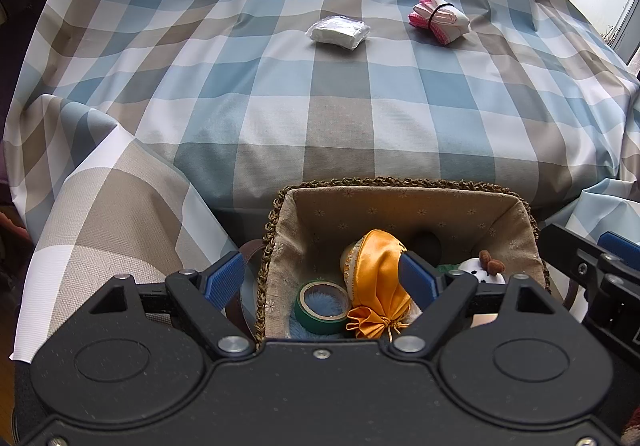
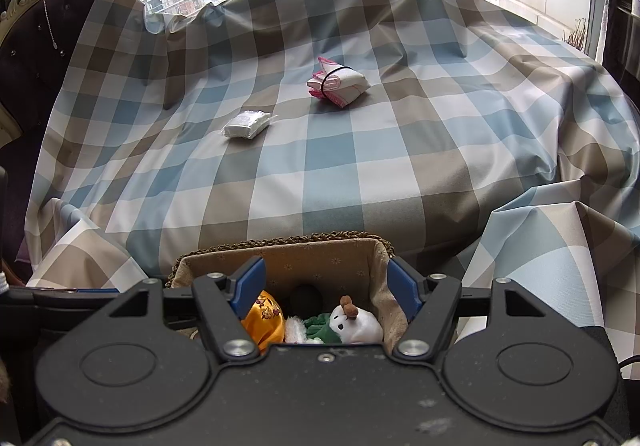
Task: Organize soft objects
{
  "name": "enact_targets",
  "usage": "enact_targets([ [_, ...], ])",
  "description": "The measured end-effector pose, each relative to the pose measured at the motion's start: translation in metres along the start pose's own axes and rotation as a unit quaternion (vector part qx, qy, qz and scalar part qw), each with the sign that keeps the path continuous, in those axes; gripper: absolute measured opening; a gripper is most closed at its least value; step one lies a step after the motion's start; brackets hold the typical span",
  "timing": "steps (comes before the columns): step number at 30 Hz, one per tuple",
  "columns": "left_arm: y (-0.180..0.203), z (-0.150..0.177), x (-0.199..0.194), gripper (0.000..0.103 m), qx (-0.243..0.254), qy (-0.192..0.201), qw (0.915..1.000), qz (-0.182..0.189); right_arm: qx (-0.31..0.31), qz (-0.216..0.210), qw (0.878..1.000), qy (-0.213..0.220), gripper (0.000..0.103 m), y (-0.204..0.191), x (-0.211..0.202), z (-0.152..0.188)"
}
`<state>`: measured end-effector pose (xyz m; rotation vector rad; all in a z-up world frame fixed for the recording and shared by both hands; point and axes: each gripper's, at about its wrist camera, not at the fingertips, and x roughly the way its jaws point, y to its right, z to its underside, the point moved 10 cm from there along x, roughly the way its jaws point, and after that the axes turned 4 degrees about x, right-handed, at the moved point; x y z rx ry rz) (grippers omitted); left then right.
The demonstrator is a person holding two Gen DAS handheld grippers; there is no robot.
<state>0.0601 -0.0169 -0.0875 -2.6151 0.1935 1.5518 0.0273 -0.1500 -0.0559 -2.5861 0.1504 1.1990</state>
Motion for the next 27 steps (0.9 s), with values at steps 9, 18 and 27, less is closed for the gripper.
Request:
enact_targets([
  [9,0.000,0.001,0.000,0.081,0.000,-0.001,1.0000,0.000,-0.001,-0.001,1.000,-0.003,0.068,-0.001,0.002,0.001],
  [18,0.001,-0.013,0.002,0.081,-0.008,-0.028,0.9994,0.020,0.031,0.007,0.999,-0.026,0.069,0.008,0.007,-0.004],
  [27,-0.011,-0.067,0.015,0.081,0.016,-0.011,0.9997,-0.011,0.054,0.025,0.996,-0.063,0.069,0.018,0.028,-0.016],
])
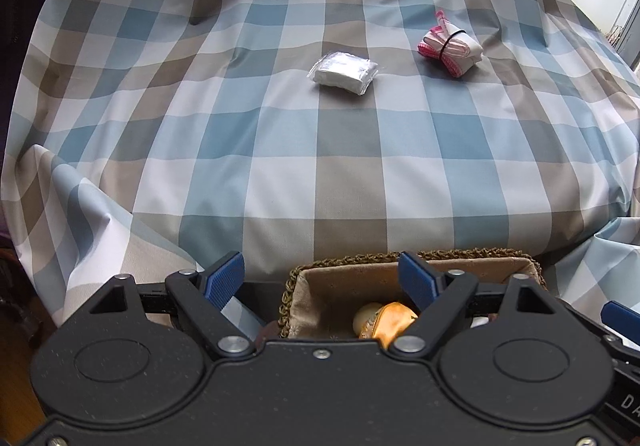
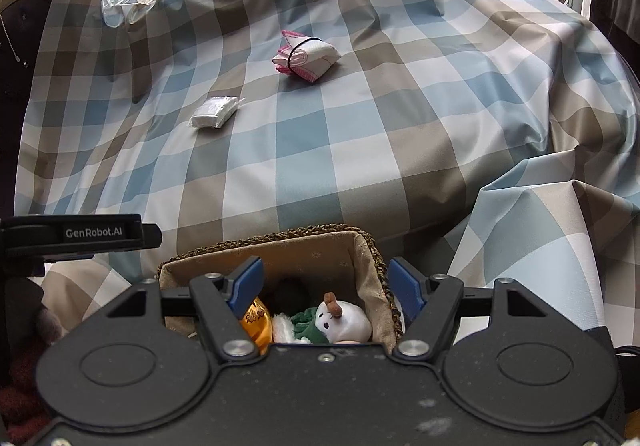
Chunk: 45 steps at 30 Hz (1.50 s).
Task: Organize soft objects
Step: 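Move left tool toward white wrapped packet while right tool moves toward pink-edged towel bundle, then lower left gripper around white packet while right gripper closes on towel bundle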
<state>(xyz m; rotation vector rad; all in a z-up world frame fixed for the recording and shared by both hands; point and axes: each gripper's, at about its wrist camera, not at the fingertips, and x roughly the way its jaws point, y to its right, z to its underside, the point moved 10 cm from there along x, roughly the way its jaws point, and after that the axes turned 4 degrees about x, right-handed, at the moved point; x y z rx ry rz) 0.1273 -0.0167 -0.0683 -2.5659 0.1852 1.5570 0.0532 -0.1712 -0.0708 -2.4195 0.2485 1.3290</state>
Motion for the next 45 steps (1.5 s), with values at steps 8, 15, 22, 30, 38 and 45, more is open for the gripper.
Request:
enact_targets([
  [8,-0.011,-0.037,0.032,0.081,0.003,0.006,1.0000,-0.003,-0.020,0.016,1.000,-0.014,0.069,-0.001,0.024,-0.014],
  [15,-0.009,-0.066,0.065,0.081,0.016,0.011,0.9998,0.001,-0.021,0.026,0.998,-0.044,0.069,0.001,0.059,-0.022],
  [22,-0.002,-0.096,0.098,0.081,0.041,0.024,0.9988,0.008,-0.027,0.039,0.997,-0.060,0.069,0.004,0.089,-0.035],
  [30,-0.002,-0.132,0.125,0.088,0.062,0.047,0.9969,0.008,-0.055,0.050,0.995,-0.062,0.069,0.002,0.120,-0.064],
  [38,0.006,-0.152,0.147,0.089,0.092,0.064,0.9934,0.025,-0.098,0.051,0.993,-0.038,0.070,-0.008,0.151,-0.114],
  [45,0.011,-0.158,0.151,0.091,0.076,0.066,0.9933,0.057,-0.137,0.047,0.989,-0.005,0.072,-0.021,0.177,-0.161],
])
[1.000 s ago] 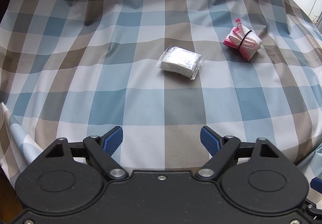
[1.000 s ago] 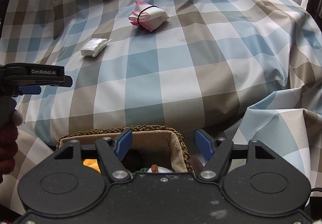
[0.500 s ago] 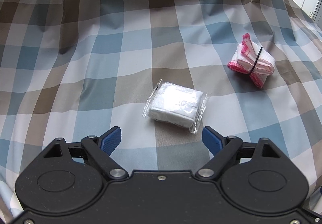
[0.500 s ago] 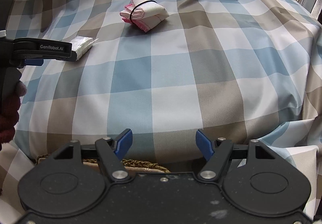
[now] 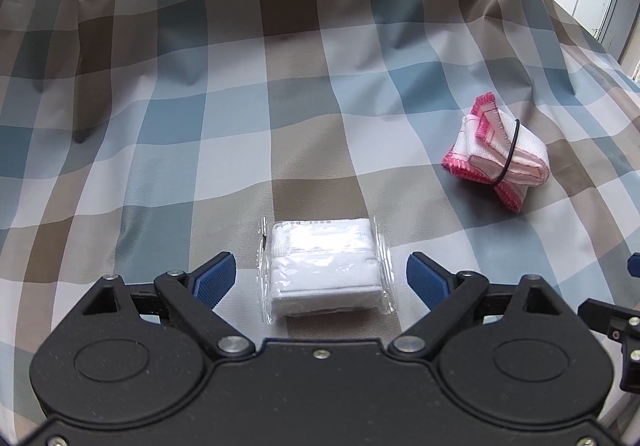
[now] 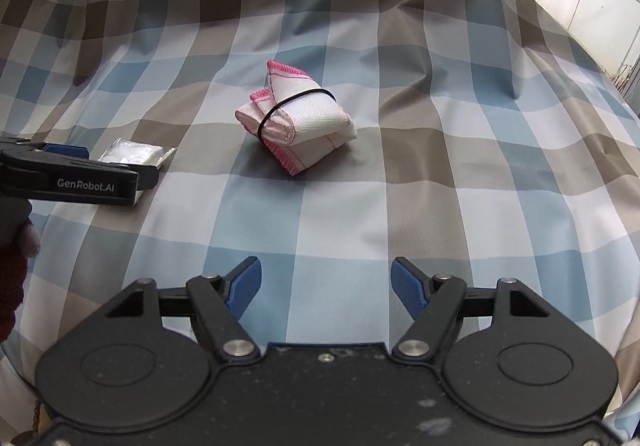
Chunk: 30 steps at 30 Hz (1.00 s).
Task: Organize soft objects
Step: 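Lower left gripper around white packet while right gripper closes on towel bundle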
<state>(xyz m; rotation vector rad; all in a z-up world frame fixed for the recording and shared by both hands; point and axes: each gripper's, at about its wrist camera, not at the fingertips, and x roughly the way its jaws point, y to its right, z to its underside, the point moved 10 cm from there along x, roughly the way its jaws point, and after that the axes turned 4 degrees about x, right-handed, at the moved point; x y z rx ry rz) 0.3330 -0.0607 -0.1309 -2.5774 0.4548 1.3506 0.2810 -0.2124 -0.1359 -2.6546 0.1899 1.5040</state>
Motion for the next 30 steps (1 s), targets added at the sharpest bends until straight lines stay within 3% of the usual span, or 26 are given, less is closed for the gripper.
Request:
enact_targets([
  [6,0.002,0.008,0.013,0.087,-0.016,-0.024,0.9996,0.006,-0.016,0.000,0.999,0.047,0.080,-0.001,0.014,-0.044],
  [7,0.001,0.010,0.017,0.086,-0.018,-0.031,0.9993,0.004,-0.015,-0.003,0.998,0.056,0.088,-0.001,0.015,-0.051],
  [14,0.004,0.013,0.024,0.094,-0.012,-0.035,0.9993,-0.009,-0.037,-0.017,0.995,0.092,0.096,-0.007,0.032,-0.089],
  [17,0.004,0.012,0.027,0.096,-0.019,-0.047,0.9987,0.007,-0.055,-0.022,0.994,0.094,0.096,-0.014,0.044,-0.098],
  [28,0.006,0.012,0.027,0.096,-0.017,-0.044,0.9989,0.003,-0.092,-0.030,0.993,0.068,0.095,-0.037,0.084,-0.108],
  [30,0.006,0.012,0.026,0.096,-0.014,-0.044,0.9989,0.003,-0.104,-0.032,0.992,0.067,0.086,-0.043,0.084,-0.104],
])
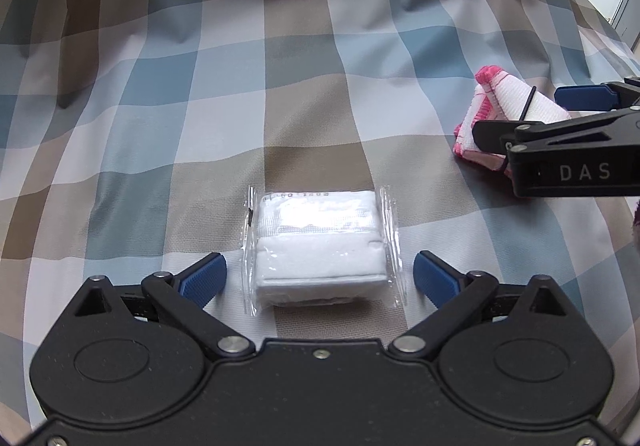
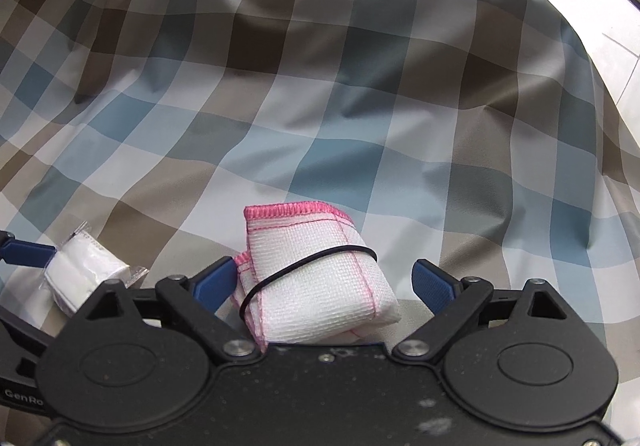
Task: Organize soft objects
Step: 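Lower left gripper around white packet while right gripper closes on towel bundle, then close left gripper on white packet while right tool lifts towel bundle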
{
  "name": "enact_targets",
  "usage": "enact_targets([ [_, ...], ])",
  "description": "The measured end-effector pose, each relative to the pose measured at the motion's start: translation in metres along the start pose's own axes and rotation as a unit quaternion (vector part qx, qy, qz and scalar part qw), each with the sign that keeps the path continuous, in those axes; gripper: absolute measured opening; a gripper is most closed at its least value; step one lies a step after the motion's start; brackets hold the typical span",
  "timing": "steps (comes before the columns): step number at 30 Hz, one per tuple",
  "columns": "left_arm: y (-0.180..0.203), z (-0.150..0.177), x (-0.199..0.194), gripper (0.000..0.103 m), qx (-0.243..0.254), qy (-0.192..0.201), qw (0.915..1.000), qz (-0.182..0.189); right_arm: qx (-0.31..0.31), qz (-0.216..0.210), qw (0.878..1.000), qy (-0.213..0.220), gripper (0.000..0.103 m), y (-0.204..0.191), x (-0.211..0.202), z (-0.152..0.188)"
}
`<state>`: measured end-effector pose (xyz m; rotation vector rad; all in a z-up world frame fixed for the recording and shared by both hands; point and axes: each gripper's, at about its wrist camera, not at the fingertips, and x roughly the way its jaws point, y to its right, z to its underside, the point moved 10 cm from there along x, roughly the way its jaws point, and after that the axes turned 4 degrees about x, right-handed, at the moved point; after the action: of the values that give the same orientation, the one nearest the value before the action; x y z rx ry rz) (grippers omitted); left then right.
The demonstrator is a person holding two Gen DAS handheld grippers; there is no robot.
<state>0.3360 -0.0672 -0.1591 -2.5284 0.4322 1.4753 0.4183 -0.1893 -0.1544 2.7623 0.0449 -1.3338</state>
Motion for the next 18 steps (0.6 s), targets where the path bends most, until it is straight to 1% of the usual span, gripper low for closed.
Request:
enact_targets([
  [1,0.000,0.000,-0.001,0.096,-0.001,0.000,1.0000,0.001,-0.009,-0.004,1.000,-0.004,0.081,-0.006,-0.002,0.003],
  [2,-0.001,-0.001,-0.001,0.095,-0.003,0.000,1.0000,0.004,-0.015,0.003,1.000,0.003,0.079,-0.008,-0.006,0.003],
  [4,-0.003,-0.001,-0.004,0.092,-0.004,0.003,1.0000,0.005,-0.029,0.006,1.000,0.011,0.078,-0.012,-0.016,0.006],
  [6,-0.005,-0.002,-0.007,0.091,-0.006,0.009,0.9999,0.008,-0.030,0.002,0.999,0.010,0.078,-0.014,-0.025,0.012],
  [10,-0.008,-0.008,-0.017,0.091,-0.021,0.027,0.9992,0.022,-0.008,0.002,1.000,0.006,0.078,-0.007,-0.044,0.028],
  [13,-0.008,-0.014,-0.013,0.091,-0.018,0.019,0.9996,0.008,0.014,0.001,1.000,0.000,0.078,-0.001,-0.060,0.042],
  [15,-0.005,-0.015,-0.008,0.086,-0.013,0.009,0.9999,0.004,0.025,0.002,1.000,-0.006,0.078,0.002,-0.069,0.051],
  [16,-0.004,-0.015,-0.007,0.072,-0.011,0.005,0.9999,0.002,0.031,0.004,0.999,-0.007,0.078,0.004,-0.076,0.056],
  [17,-0.002,-0.014,-0.006,0.060,-0.010,0.002,0.9999,0.003,0.035,0.006,0.999,-0.008,0.078,0.005,-0.081,0.060],
  [18,-0.002,-0.014,-0.007,0.060,-0.012,0.002,0.9999,0.000,0.040,0.006,0.999,-0.009,0.078,0.006,-0.086,0.064],
])
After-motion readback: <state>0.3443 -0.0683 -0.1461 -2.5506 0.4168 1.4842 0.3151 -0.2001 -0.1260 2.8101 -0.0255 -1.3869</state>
